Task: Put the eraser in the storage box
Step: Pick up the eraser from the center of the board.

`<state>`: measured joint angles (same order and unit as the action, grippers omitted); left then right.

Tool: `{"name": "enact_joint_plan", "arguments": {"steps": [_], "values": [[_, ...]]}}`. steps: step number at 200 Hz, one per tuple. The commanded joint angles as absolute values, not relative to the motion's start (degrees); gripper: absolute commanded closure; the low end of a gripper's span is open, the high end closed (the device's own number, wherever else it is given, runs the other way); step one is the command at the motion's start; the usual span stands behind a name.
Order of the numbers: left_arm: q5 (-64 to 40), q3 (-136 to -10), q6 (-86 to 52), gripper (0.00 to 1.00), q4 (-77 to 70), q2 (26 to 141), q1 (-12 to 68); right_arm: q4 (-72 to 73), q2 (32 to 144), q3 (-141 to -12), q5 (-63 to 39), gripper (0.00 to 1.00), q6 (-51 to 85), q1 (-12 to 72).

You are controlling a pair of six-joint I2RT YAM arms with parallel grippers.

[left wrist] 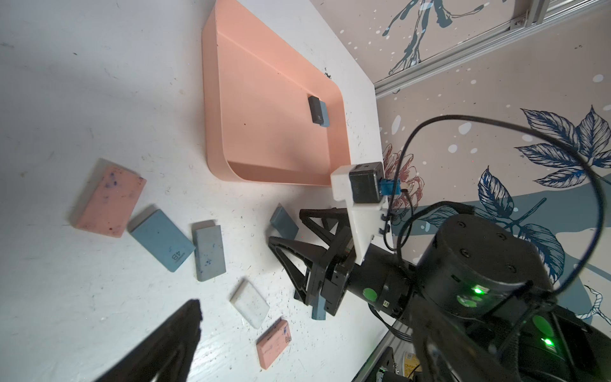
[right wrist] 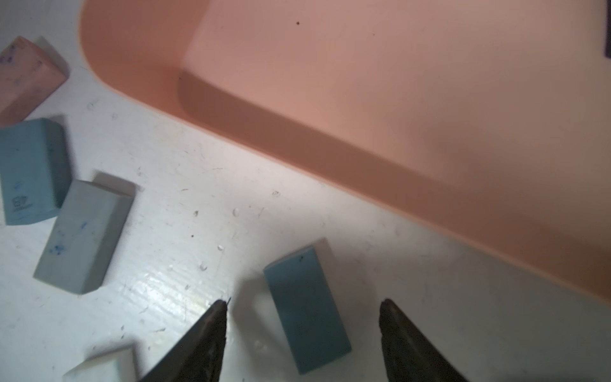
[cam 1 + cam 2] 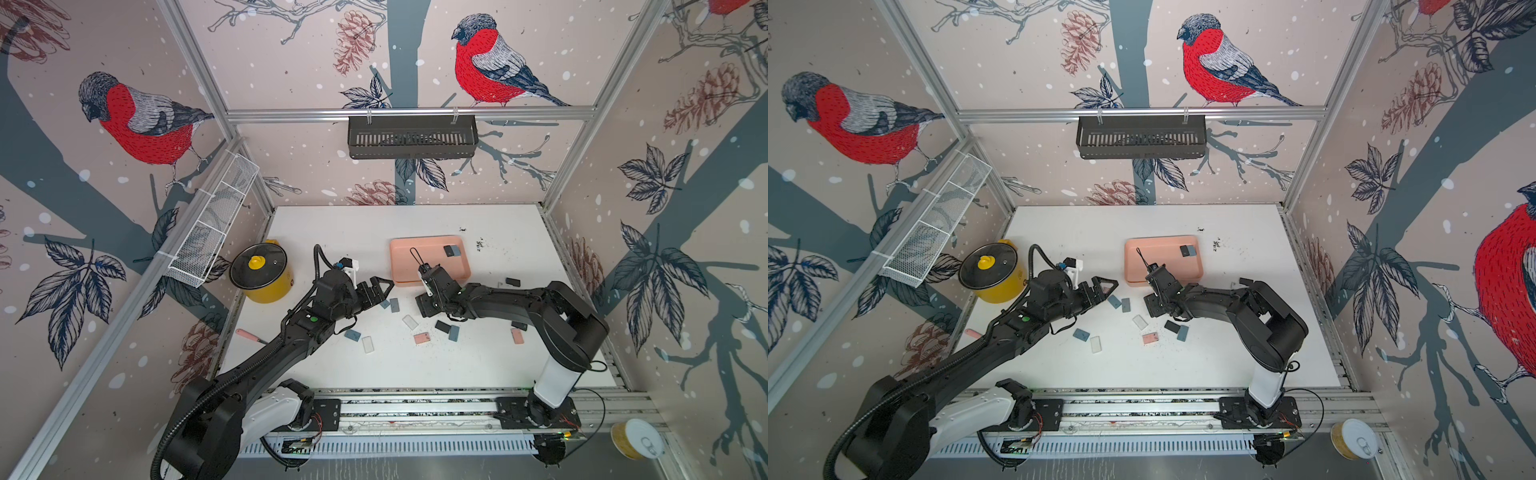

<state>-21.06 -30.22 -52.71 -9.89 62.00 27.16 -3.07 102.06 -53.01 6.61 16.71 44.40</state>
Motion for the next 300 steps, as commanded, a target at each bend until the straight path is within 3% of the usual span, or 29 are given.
{"name": "enact_joint_plan", "arguments": {"steps": [1,43,173,258,300], "values": [[-21.96,-29.73,-53.93,0.02,-14.33,62.13,27.07,-2.66,103.33,-53.85,7.41,0.29,16.43,44.3],[-21.82,-29.81,-54.17,0.02,-14.65,62.77,27.07,-2.81,103.28,-52.52,8.48,0.46,16.92,44.47],[-22.84,-31.01,-54.24,0.02,-15.5,64.76,27.06,-2.85,100.54,-50.21,9.75,0.77,19.73,44.94],[-23.62,-33.85,-53.17,0.02,-15.8,65.7,27.39,-10.29,91.75,-55.31,7.82,0.79,18.58,42.35],[-23.66,-38.8,-52.04,0.02,-17.26,70.08,29.44,-13.74,89.5,-60.69,5.37,0.77,19.56,35.01]]}}
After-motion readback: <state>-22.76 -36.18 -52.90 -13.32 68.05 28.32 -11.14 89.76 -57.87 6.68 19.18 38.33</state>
